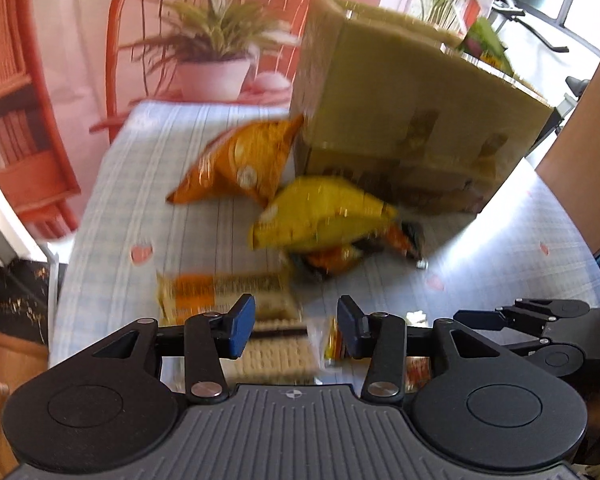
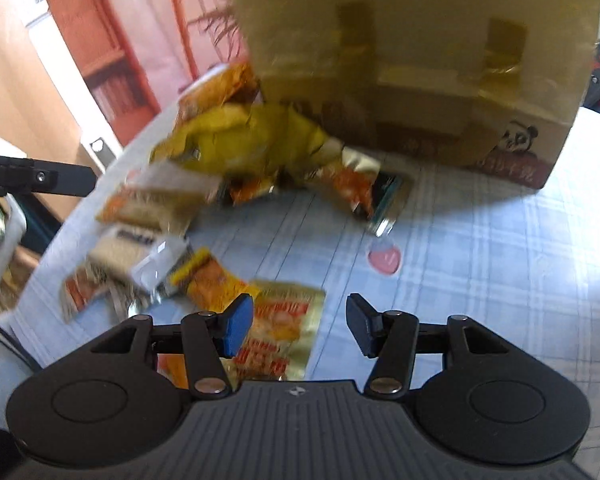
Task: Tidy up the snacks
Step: 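Withdraw both grippers from the box toward the remaining snacks, then lower the left gripper to the clear printed packet while the right gripper reaches the gold packet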
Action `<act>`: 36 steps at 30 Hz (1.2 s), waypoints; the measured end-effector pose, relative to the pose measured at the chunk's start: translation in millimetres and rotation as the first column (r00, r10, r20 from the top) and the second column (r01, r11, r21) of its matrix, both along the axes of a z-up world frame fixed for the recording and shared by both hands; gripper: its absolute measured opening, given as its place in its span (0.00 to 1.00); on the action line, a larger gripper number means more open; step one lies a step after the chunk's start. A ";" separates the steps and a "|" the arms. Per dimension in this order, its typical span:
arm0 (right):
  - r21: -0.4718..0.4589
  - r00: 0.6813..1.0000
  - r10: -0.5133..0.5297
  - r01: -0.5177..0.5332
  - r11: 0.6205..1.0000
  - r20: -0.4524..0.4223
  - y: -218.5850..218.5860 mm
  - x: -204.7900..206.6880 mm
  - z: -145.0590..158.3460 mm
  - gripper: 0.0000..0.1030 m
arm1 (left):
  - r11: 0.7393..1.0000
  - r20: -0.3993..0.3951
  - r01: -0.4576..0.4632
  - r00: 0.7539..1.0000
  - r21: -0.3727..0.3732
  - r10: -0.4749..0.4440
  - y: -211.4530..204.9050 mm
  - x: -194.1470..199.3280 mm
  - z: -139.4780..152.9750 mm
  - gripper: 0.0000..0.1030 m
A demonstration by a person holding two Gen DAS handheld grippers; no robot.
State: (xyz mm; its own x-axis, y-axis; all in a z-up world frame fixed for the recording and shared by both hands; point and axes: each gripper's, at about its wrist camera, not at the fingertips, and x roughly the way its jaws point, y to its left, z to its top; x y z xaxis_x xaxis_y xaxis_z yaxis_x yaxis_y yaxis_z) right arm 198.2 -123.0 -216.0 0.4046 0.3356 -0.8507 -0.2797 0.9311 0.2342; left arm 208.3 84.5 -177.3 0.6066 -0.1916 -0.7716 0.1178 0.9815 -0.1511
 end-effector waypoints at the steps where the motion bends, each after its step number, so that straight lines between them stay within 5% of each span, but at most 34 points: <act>1: -0.008 1.000 0.010 -0.010 1.000 -0.009 3.3 -1.4 -2.8 0.54 | 1.000 -0.010 -0.007 1.000 -0.003 0.007 -0.1 -4.1 -4.8 0.46; 14: -0.120 0.997 0.075 -0.076 0.990 -0.015 39.1 -11.6 -20.3 0.66 | 0.997 -0.089 -0.066 0.994 -0.037 0.063 11.3 -22.9 -31.9 0.48; 21: -0.168 0.996 0.089 -0.086 0.982 0.009 38.2 -11.3 -21.3 0.53 | 0.997 -0.119 -0.062 0.991 -0.052 0.055 8.8 -25.0 -42.5 0.48; 36: -0.141 0.999 -0.007 0.014 0.990 0.052 0.4 -9.8 -22.2 0.51 | 0.998 -0.162 -0.053 0.986 -0.039 0.046 4.9 -29.4 -61.0 0.49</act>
